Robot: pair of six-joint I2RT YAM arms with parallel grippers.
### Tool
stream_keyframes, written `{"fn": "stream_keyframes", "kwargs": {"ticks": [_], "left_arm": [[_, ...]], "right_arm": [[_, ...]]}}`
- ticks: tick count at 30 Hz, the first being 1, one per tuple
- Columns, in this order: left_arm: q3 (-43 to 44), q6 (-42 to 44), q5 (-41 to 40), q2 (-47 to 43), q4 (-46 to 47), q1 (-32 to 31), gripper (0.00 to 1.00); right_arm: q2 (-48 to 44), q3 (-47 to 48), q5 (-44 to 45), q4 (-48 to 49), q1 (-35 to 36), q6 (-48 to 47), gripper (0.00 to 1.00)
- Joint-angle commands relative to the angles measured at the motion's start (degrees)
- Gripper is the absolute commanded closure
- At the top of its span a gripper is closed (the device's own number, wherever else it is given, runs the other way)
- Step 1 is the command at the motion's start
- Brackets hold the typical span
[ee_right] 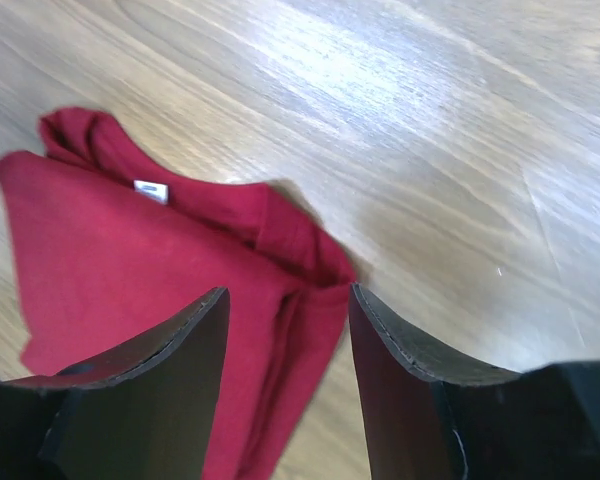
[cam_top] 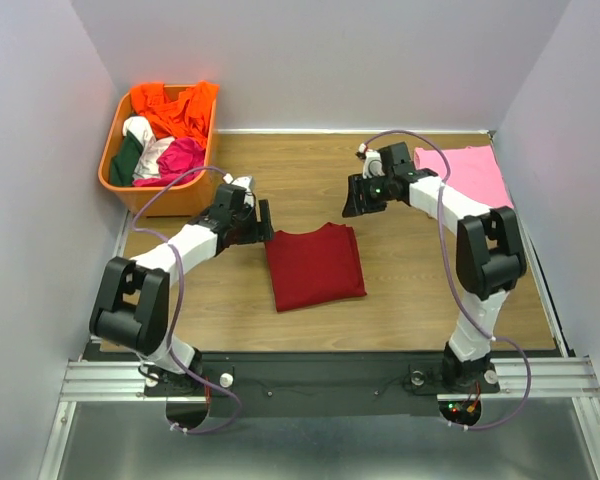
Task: Fold and stack the t-shirts
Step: Fold the tshirt, then neatly place the folded tshirt to the corner
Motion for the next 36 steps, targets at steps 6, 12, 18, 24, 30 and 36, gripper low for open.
{"fn": "stream_keyframes", "kwargs": {"ticks": [6,12,18,24,30,36], "left_arm": [[3.79,8.27,8.71,5.34,3.35,0.89,0.17],[4.59,10.56,11.00,6.48,2.65,0.89,0.17],[5.29,13.37,12.76,7.27,1.25,0.80,0.17],[6.43,15.48,13.12,9.38,-0.60,0.80,0.18],[7.31,17.15,13.47,10.70,-2.09,0.89,0.19],[7.75,17.86,15.40,11.40,-2.71,0.80,0.24]], "right_arm": [[8.02,6.17,-9.66,-0.16,-0.40,-5.17,0.46],[9.34,5.74,-12.04,-0.07,-0.40,-7.54,0.51],[9.52,4.24,-13.88,-0.07,-0.40,-8.24,0.53],[10.23,3.89,-14.24,-0.16,-0.40,-8.50,0.54],[10.14,3.01,-14.50,-0.16,-0.40,-9.03,0.57],[9.00,2.57,-14.77,-0.16,-0.40,-9.39,0.78]]}}
